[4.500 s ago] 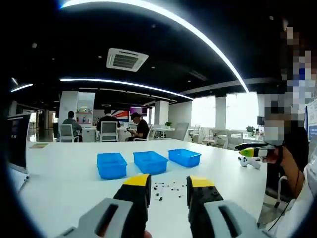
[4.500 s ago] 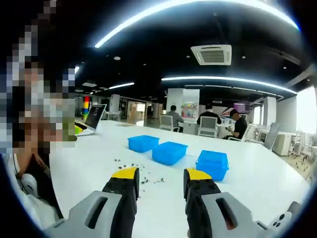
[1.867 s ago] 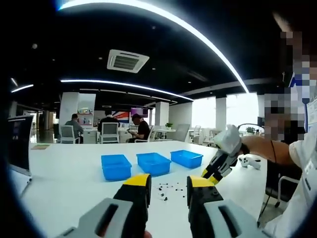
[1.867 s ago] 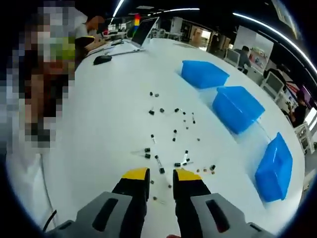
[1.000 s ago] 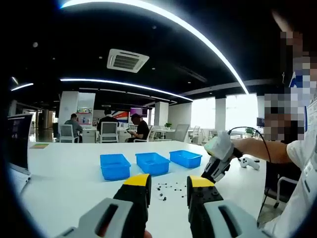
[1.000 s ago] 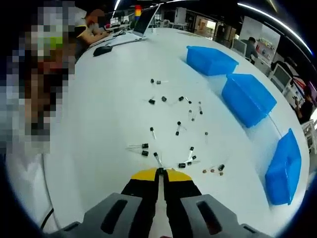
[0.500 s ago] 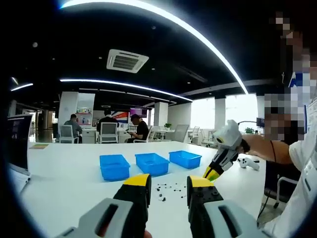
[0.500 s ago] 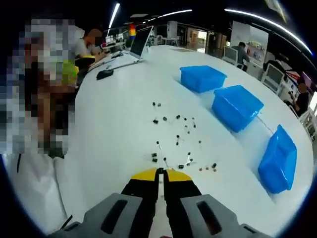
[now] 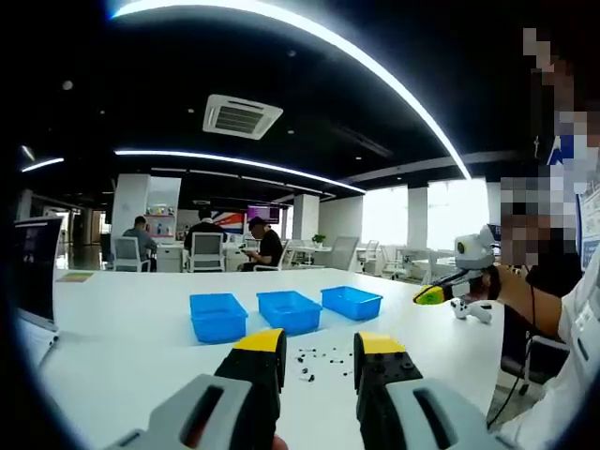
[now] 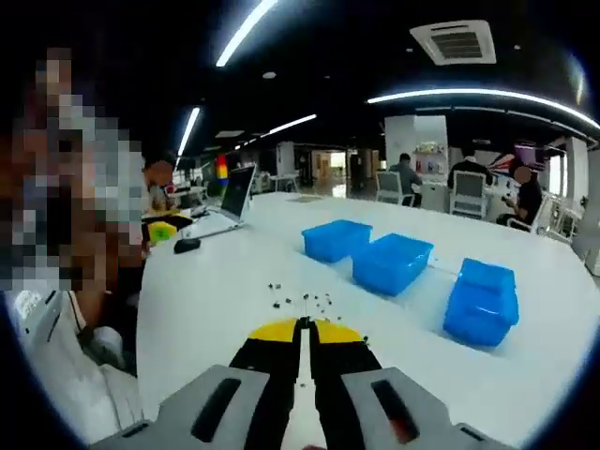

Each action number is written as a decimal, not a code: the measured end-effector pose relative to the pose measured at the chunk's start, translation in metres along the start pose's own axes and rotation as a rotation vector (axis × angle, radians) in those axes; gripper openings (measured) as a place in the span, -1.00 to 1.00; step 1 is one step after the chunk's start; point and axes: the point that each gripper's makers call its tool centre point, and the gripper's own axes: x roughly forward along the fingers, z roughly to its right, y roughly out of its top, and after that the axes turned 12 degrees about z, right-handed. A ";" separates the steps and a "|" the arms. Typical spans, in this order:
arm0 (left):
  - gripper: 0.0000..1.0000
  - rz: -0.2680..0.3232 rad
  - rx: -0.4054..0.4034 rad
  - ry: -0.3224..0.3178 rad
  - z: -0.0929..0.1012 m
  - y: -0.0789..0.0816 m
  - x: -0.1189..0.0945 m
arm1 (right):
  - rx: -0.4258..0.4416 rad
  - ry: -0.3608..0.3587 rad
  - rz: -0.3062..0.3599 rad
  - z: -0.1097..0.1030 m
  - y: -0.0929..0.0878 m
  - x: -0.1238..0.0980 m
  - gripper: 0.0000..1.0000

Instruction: Pick up the resistors one by one and place each resistor into its matching bin, sorting the parts by color and model until every resistor is separated into the correct bin for its type

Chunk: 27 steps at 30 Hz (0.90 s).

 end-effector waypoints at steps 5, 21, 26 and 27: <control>-0.38 -0.003 -0.002 0.002 -0.001 -0.002 0.001 | -0.027 -0.071 0.099 0.008 0.007 -0.025 -0.86; -0.35 -0.049 0.002 -0.072 0.014 -0.012 0.000 | -0.039 -0.104 0.180 0.012 0.021 -0.033 -0.86; -0.35 -0.047 0.000 -0.066 0.011 -0.010 0.001 | -0.042 -0.102 0.180 0.015 0.033 -0.011 -0.86; -0.35 -0.046 0.000 -0.066 0.011 -0.010 0.001 | -0.047 -0.100 0.176 0.015 0.035 -0.005 -0.86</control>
